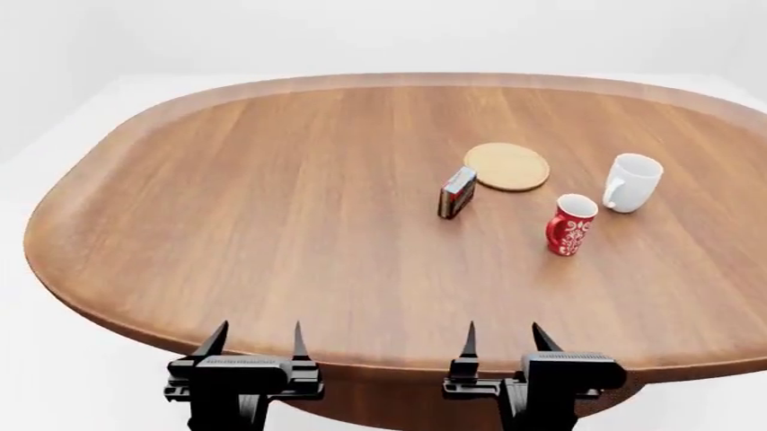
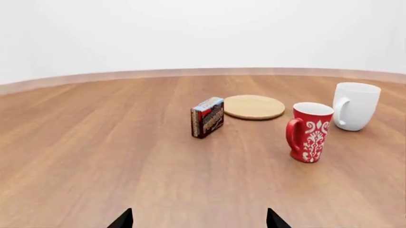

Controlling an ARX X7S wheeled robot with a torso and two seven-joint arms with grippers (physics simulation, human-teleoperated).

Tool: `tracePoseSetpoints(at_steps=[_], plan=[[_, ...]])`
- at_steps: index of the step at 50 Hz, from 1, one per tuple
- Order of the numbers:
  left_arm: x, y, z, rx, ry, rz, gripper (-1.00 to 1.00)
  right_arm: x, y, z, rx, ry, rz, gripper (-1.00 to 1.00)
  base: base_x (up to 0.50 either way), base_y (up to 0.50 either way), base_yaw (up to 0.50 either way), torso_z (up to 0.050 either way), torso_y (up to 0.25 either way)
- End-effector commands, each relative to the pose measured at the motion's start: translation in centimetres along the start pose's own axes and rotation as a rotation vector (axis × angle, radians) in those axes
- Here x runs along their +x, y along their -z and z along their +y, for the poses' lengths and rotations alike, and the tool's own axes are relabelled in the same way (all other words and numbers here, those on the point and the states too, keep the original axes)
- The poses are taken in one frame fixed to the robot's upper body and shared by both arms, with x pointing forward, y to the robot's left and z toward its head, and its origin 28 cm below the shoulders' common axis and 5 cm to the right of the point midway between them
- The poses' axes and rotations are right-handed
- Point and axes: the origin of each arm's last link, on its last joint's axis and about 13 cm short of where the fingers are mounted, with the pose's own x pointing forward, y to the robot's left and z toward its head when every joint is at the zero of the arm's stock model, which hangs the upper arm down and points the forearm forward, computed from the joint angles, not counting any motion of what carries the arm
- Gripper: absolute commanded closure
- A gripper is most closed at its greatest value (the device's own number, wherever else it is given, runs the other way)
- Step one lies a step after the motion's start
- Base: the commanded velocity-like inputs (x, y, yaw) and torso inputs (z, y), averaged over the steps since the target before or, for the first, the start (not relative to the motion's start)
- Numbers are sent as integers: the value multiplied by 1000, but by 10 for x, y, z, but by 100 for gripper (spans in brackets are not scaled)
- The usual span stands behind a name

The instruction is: Put the chocolate pudding to the left of the plate.

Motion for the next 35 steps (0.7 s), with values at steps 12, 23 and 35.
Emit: tracePoseSetpoints(at_steps=[12,23,35], plan=[[0,0,-1,-4,1,-1,-100,1,0,-1,-3,6,15,-100,271,0,0,0,0],[0,0,0,-3,0,-2,-100,1,0,-1,-3,7,14,-100,500,0,0,0,0],[0,0,-1,-4,1,-4,-100,1,0,-1,-2,7,16,-100,500,0,0,0,0]])
